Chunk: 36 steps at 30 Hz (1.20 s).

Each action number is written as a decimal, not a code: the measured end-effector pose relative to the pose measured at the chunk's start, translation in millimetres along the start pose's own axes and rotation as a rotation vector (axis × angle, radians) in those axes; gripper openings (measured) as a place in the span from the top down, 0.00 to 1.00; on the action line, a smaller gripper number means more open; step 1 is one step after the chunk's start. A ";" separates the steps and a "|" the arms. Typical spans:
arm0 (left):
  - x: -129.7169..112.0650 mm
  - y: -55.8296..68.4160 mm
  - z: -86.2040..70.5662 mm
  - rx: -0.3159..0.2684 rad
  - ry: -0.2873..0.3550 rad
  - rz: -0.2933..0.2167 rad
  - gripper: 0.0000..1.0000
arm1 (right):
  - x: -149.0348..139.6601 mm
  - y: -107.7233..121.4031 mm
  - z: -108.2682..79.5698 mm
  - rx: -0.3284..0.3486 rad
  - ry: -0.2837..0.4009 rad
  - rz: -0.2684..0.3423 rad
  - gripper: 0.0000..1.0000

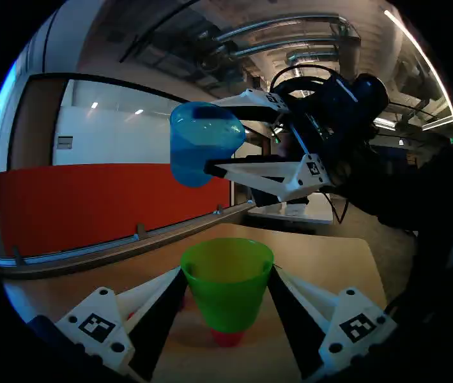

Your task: Pour water

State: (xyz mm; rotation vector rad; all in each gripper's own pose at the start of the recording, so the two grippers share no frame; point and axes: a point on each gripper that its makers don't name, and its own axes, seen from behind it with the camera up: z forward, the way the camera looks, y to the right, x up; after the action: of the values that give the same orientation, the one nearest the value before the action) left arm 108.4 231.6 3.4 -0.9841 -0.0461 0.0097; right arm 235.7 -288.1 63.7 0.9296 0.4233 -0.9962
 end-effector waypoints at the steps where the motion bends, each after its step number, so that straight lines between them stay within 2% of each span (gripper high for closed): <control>1: 0.1 -0.3 0.0 0.001 0.000 0.000 0.15 | -0.1 0.5 -0.1 -0.002 -0.002 -0.008 0.09; 14: -1.9 -2.0 -0.3 0.003 -0.002 -0.002 0.14 | -2.1 -0.4 2.1 0.002 -0.025 -0.091 0.09; 36: -0.5 -0.8 -2.0 0.001 -0.004 0.005 0.14 | 0.8 5.4 5.4 -0.019 -0.023 -0.132 0.09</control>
State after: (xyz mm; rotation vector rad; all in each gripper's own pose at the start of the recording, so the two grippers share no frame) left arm 108.0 229.5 2.9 -0.9829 -0.0472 0.0163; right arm 240.2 -291.7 68.7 0.8807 0.4792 -1.1202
